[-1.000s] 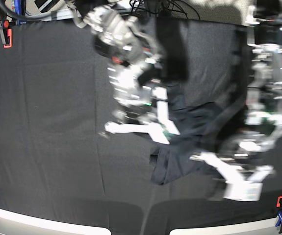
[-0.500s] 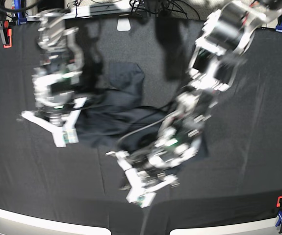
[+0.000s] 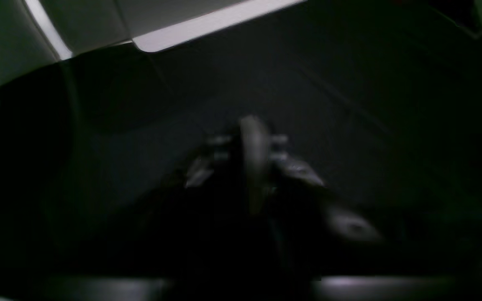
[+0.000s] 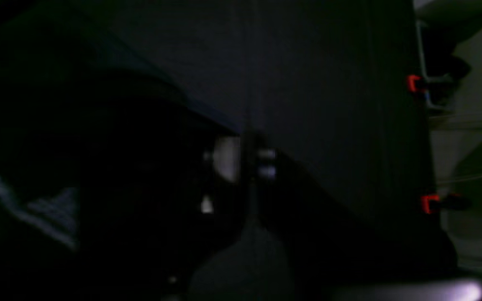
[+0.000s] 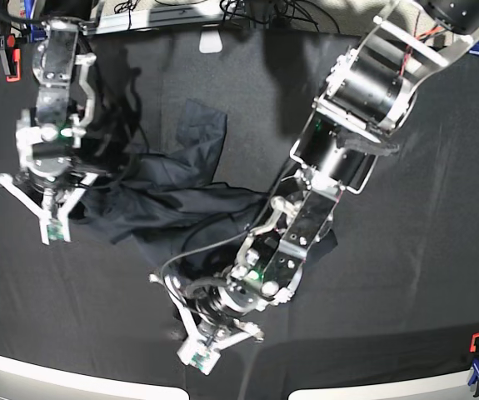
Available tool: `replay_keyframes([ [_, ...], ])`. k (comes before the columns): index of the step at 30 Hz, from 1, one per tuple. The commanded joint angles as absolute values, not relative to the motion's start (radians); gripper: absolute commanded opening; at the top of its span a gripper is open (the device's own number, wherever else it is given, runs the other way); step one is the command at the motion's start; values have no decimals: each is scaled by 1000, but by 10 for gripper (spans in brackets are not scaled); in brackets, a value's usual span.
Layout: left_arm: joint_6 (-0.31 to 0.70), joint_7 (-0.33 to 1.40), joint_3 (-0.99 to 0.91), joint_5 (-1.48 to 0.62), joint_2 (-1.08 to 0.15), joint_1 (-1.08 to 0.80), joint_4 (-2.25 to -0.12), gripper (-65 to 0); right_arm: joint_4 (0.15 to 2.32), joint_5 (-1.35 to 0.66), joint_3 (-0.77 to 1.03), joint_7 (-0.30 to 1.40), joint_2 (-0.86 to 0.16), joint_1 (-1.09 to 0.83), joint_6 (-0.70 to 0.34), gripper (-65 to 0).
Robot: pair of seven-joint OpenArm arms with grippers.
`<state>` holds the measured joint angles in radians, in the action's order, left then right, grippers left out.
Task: Layout the t-shirt on the table in an organized manner, then fold the t-shirt properly
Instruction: 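Lift the shirt with both grippers and shake it open, then lower the shirt onto the table and release with the left gripper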
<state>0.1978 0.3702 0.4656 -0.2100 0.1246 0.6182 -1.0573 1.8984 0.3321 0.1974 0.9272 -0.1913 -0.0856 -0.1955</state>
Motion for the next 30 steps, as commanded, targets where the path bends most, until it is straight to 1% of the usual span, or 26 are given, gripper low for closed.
replay_keyframes([
  [1,235,352,466,-222,148,657,-1075,-426,1917,334,214,907,-202,-69,-191,-466],
  [2,256,353,466,-229,148,657,-1075,-385,1917,332,228,907,-202,-69,-191,-426],
  [3,263,360,466,-241,149,658,-1075,-379,1917,332,245,907,-202,-69,-191,-399],
  [8,263,402,465,-244,148,686,-1075,-379,1918,313,326,896,-202,-67,-191,-393],
  [11,263,451,464,-244,133,704,-1088,-379,1919,216,356,874,-202,-67,-203,-393],
  [12,263,453,464,-244,121,704,-1101,-379,1921,181,361,873,-202,-67,-223,-393],
  [15,263,466,464,-250,57,698,-1161,-379,1938,109,361,883,-202,-68,-260,-393],
  [19,263,540,464,-298,-55,681,-1248,-379,1943,185,379,950,-202,-68,-259,-393],
  [22,263,551,464,-298,-146,650,-1308,-379,1944,160,432,942,-202,-67,-262,-393],
  [25,263,552,464,-298,-234,613,-1357,-379,1944,40,467,928,-202,-67,-312,-393],
  [30,263,553,464,-298,-369,518,-1433,-379,1944,-222,468,927,-186,-67,-467,-393],
])
